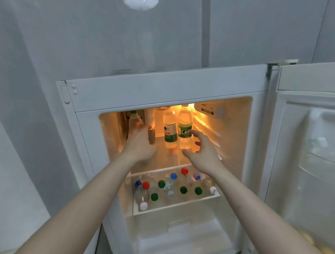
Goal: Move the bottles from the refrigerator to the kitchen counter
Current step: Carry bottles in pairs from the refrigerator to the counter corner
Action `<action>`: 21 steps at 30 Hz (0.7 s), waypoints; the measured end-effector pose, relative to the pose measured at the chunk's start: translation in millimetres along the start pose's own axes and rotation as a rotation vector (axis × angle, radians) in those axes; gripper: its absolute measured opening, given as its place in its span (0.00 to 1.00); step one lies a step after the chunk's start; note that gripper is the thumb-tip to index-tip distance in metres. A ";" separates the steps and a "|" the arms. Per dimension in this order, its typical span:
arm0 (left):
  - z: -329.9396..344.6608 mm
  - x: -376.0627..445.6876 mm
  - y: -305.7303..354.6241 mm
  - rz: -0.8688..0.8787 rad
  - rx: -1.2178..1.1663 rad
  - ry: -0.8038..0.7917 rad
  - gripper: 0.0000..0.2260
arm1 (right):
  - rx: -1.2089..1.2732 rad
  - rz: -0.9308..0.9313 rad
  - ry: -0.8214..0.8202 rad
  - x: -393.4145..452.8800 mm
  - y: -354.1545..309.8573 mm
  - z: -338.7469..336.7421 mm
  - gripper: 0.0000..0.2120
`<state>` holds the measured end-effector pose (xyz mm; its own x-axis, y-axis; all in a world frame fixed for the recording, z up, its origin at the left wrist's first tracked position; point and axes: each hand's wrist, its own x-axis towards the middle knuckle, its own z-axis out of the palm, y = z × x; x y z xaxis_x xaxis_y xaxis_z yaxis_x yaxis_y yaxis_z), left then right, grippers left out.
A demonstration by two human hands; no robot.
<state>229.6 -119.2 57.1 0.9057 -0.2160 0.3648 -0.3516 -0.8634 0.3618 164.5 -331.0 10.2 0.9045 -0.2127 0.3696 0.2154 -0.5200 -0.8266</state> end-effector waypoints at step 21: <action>-2.6 95.6 -30.1 -0.184 0.420 0.133 0.15 | 0.065 0.229 0.119 197.0 53.9 59.5 0.42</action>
<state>326.1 -112.7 83.4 0.8961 -0.0053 0.4438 -0.0368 -0.9974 0.0624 376.2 -351.8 13.2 0.8835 -0.4170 0.2135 0.0363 -0.3935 -0.9186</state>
